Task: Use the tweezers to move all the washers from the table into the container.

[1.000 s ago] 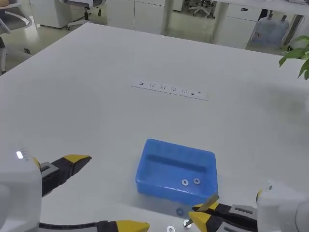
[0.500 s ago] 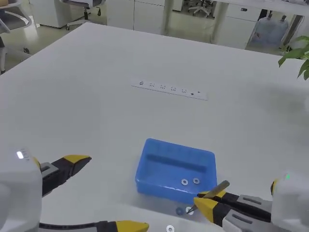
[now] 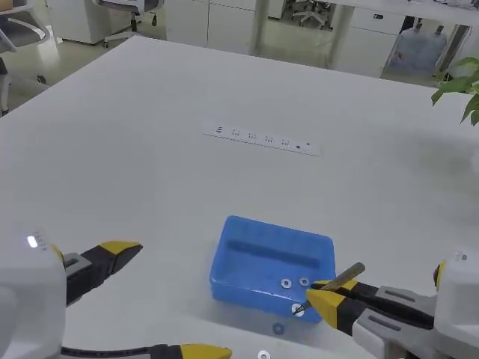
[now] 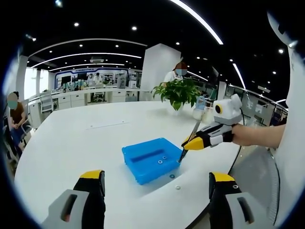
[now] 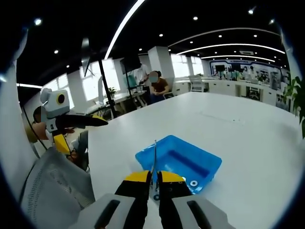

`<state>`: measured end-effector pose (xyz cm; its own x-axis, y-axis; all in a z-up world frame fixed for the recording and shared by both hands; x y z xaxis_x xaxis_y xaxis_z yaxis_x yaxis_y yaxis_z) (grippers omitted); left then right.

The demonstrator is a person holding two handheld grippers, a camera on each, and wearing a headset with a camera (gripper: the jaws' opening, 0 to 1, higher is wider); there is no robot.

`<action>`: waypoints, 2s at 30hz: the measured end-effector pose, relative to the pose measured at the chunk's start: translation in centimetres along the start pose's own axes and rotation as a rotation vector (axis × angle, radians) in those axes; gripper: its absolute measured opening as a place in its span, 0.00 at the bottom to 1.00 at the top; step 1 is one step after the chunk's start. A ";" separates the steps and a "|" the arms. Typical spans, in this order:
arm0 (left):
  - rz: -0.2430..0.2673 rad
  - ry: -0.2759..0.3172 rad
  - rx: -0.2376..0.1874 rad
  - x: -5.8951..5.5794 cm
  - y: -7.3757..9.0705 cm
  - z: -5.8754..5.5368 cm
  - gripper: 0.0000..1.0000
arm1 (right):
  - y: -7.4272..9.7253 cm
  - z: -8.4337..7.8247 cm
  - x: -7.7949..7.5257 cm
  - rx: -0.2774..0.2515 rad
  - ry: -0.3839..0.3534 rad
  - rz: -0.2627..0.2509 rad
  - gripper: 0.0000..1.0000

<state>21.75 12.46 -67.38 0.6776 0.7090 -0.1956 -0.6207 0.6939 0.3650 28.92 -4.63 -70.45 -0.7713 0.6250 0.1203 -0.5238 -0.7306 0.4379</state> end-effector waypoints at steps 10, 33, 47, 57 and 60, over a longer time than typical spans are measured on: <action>-0.004 0.000 0.001 -0.1 0.1 0.0 0.92 | -0.4 1.2 -0.3 -0.017 0.019 0.007 0.03; 0.004 0.004 0.011 -0.1 0.3 -0.3 0.91 | -3.4 3.0 -1.7 -0.018 0.056 0.034 0.03; 0.008 0.009 0.011 0.1 0.4 -0.4 0.90 | -5.4 2.1 -2.6 0.024 0.022 0.029 0.03; 0.012 0.012 0.013 0.2 0.6 -0.5 0.90 | -6.5 1.3 -2.9 0.061 0.016 0.032 0.03; 0.013 0.012 0.012 0.2 0.6 -0.5 0.90 | -6.7 1.0 -3.0 0.074 0.015 0.031 0.03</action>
<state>21.33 13.07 -67.63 0.6645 0.7197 -0.2014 -0.6250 0.6829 0.3782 35.09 -1.32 -72.88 -0.7924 0.5978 0.1214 -0.4719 -0.7268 0.4992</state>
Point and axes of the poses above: the centre of the closed fingertips' face, and the gripper's own axes: y roughly backward along the fingers, x roughly to its left, z roughly out of its top, the point moved 4 cm from there along y, roughly backward along the fingers, and after that the axes turned 10 degrees about -z, right-handed, at the moved point
